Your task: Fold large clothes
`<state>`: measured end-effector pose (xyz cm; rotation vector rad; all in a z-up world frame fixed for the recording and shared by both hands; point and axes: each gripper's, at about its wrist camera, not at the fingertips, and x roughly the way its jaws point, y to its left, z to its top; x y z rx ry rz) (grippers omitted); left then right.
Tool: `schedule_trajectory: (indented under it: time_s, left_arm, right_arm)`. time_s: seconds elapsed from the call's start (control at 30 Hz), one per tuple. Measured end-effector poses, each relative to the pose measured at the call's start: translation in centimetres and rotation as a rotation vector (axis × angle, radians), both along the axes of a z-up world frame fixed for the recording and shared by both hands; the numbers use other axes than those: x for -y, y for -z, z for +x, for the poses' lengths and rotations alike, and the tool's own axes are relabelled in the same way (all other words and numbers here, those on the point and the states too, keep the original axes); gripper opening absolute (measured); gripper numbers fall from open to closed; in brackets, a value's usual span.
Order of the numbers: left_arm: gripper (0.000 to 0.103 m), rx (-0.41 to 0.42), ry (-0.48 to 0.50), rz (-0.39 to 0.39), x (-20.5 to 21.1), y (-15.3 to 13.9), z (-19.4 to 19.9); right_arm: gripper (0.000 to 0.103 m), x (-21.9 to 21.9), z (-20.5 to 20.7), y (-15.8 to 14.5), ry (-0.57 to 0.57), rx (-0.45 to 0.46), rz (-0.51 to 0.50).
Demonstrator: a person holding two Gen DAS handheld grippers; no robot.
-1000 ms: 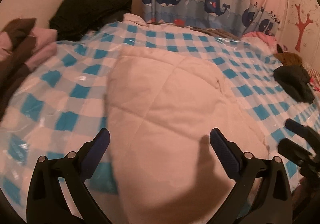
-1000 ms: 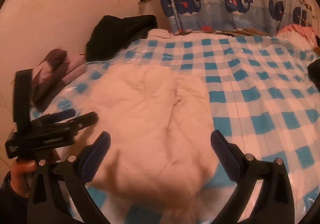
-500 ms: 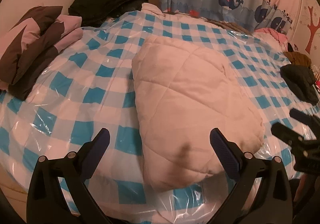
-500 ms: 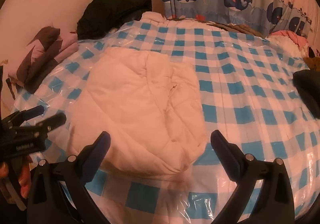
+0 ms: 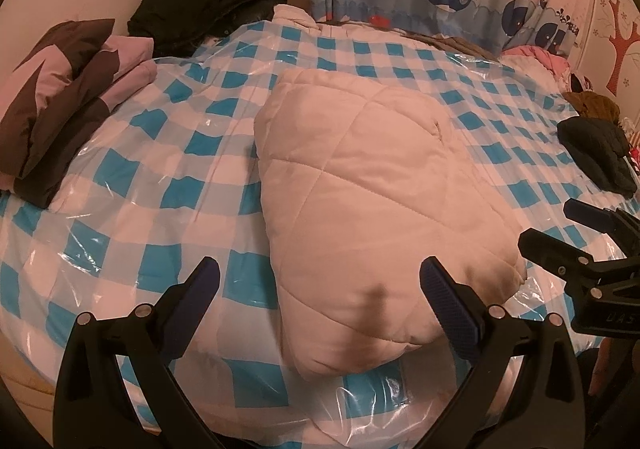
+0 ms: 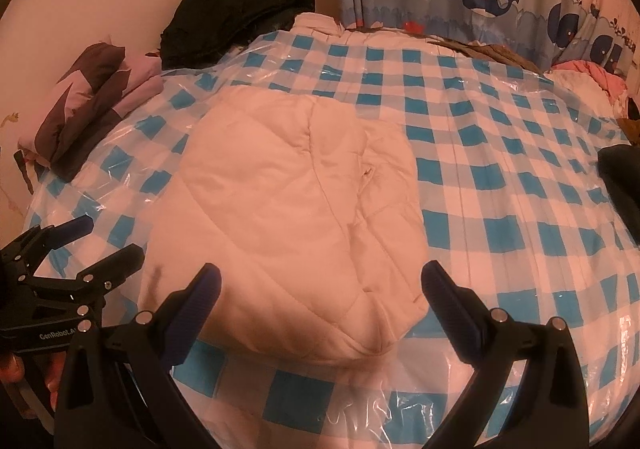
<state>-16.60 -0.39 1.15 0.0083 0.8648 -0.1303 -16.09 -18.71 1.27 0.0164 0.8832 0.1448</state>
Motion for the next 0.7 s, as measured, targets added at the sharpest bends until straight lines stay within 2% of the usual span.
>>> schedule_trajectory:
  time_s: [0.7]
  left_arm:
    - [0.096, 0.009, 0.000, 0.003, -0.14, 0.11, 0.51]
  right_arm:
    - [0.096, -0.15, -0.01, 0.08, 0.004, -0.001, 0.001]
